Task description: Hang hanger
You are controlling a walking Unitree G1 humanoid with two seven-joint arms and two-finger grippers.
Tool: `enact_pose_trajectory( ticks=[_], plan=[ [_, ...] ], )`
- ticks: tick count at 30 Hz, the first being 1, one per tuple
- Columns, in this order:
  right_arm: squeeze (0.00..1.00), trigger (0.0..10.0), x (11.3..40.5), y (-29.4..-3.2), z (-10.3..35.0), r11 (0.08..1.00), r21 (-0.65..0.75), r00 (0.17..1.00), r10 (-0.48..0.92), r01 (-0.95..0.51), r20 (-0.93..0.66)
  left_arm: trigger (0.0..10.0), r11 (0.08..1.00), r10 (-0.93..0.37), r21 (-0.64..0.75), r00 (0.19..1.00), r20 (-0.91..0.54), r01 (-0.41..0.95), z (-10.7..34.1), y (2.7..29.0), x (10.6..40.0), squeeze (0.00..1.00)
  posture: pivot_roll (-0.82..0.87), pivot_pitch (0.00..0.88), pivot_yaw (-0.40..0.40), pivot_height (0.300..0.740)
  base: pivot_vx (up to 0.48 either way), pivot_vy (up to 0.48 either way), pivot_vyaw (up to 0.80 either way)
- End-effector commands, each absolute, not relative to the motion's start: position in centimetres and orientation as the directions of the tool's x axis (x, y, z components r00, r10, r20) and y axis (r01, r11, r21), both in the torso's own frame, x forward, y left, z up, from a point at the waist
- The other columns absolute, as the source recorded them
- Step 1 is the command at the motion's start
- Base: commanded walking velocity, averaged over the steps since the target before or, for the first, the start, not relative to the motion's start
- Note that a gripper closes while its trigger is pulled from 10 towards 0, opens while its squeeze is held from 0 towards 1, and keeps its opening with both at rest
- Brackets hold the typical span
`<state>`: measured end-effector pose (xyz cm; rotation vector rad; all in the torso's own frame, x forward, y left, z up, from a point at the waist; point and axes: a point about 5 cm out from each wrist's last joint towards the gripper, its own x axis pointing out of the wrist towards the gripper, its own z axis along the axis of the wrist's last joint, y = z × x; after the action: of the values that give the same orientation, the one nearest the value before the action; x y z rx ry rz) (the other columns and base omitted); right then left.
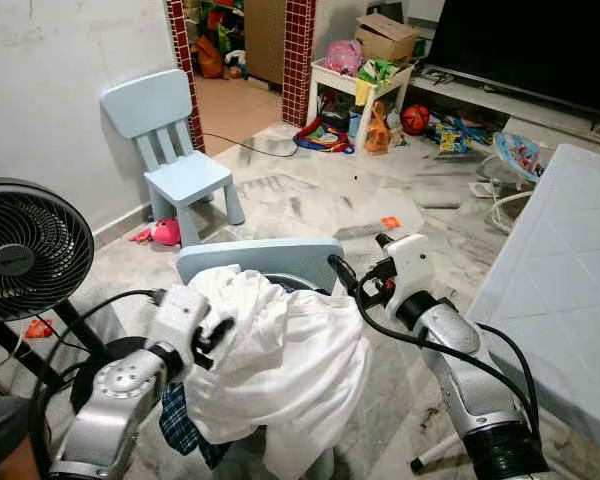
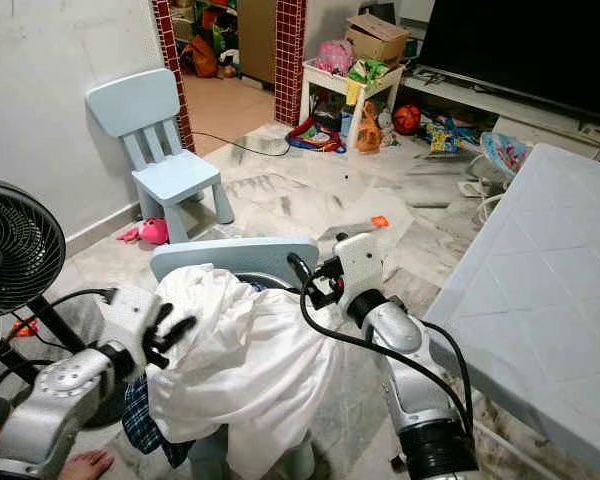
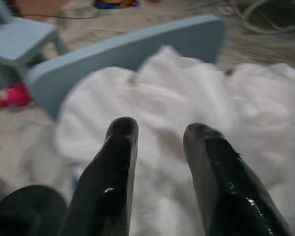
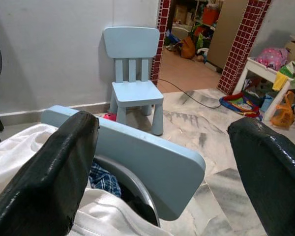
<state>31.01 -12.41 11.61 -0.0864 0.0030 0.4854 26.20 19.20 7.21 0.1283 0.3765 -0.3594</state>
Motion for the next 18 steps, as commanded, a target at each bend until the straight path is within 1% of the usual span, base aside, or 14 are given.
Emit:
enact_pose_trajectory(
  ticks=[1, 2, 3, 4, 5, 10, 12, 16, 18],
  plan=[
    [0.00, 10.0, 31.3, -12.4, 11.7, 0.880, -0.088, 0.884, 0.467, -0.467, -0.024, 0.0, 0.927, -0.318, 0.072, 0.873, -0.369, 0.368, 7.4, 19.2, 26.2, 0.00, 0.04, 0.000, -0.070, 0.740, 0.000, 0.000, 0.00],
    [0.00, 10.0, 31.3, -12.4, 11.7, 0.879, -0.090, 0.884, 0.467, -0.467, -0.024, 6.7, 0.913, -0.340, 0.103, 0.877, -0.341, 0.394, 8.1, 18.6, 26.3, 0.00, 0.04, 0.000, -0.072, 0.740, 0.000, 0.000, 0.00],
    [0.00, 10.0, 31.3, -12.5, 11.7, 0.879, -0.091, 0.884, 0.467, -0.468, -0.024, 6.7, 0.903, -0.358, 0.120, 0.876, -0.323, 0.414, 8.6, 18.0, 26.4, 0.00, 0.04, 0.000, -0.074, 0.740, 0.000, 0.000, 0.00],
    [0.00, 10.0, 31.4, -12.5, 11.7, 0.879, -0.092, 0.884, 0.467, -0.468, -0.025, 10.0, 0.890, -0.380, 0.136, 0.873, -0.305, 0.434, 9.1, 17.4, 26.3, 0.02, 0.04, 0.000, -0.074, 0.740, 0.000, 0.000, 0.00],
    [0.00, 10.0, 31.4, -12.5, 11.7, 0.879, -0.093, 0.884, 0.468, -0.468, -0.025, 10.0, 0.877, -0.405, 0.149, 0.869, -0.283, 0.457, 9.6, 16.6, 26.2, 1.00, 0.04, 0.000, -0.074, 0.740, 0.000, 0.000, 0.00],
    [0.00, 10.0, 31.5, -12.5, 11.7, 0.878, -0.096, 0.883, 0.469, -0.470, -0.027, 10.0, 0.834, -0.483, 0.176, 0.846, -0.226, 0.523, 10.9, 14.4, 25.1, 1.00, 0.06, 0.000, -0.078, 0.740, 0.000, 0.000, 0.00],
    [0.00, 10.0, 31.5, -12.5, 11.7, 0.877, -0.097, 0.882, 0.471, -0.471, -0.027, 10.0, 0.826, -0.492, 0.183, 0.841, -0.223, 0.532, 11.0, 14.1, 24.7, 1.00, 0.06, 0.000, -0.078, 0.740, 0.000, 0.000, 0.00],
    [0.00, 10.0, 31.6, -12.4, 11.6, 0.876, -0.097, 0.881, 0.473, -0.473, -0.028, 10.0, 0.849, -0.469, 0.177, 0.864, -0.183, 0.498, 11.3, 14.2, 23.5, 1.00, 0.07, 0.000, -0.082, 0.740, 0.000, 0.000, 0.00],
    [0.00, 10.0, 31.6, -12.4, 11.5, 0.875, -0.097, 0.880, 0.473, -0.474, -0.029, 10.0, 0.892, -0.401, 0.172, 0.908, -0.124, 0.418, 11.9, 14.8, 22.9, 1.00, 0.08, 0.000, -0.085, 0.740, 0.000, 0.000, 0.00]
  ],
)
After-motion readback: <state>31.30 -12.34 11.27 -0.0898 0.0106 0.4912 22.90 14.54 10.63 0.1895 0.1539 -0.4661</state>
